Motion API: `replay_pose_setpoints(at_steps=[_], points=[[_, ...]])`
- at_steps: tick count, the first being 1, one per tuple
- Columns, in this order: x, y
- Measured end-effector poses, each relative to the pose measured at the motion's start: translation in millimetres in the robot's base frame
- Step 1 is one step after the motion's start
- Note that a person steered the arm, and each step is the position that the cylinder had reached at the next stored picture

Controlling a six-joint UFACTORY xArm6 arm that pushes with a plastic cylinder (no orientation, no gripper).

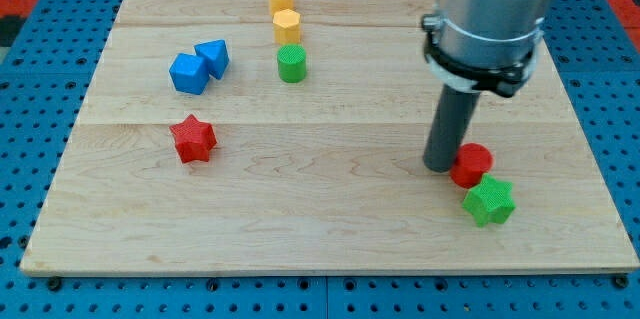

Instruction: Slide red star towards center right

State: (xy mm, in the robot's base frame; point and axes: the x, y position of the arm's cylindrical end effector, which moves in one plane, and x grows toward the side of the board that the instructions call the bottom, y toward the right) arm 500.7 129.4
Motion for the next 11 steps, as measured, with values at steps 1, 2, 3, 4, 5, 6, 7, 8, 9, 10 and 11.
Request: replay_pose_setpoints(at_steps=[1, 2, 3, 4, 5, 6, 7, 8, 9, 10, 11], points=[[5.3, -9.0], [10.5, -40.6], [30.0, -132.2], [59.3, -230.4], [10.1, -309.3], [-42.8, -279.7], [-41.9, -140.0], [-53.9, -66.9], [-47.6, -33.0], [-42.9, -49.4], [-15.1, -53.3]])
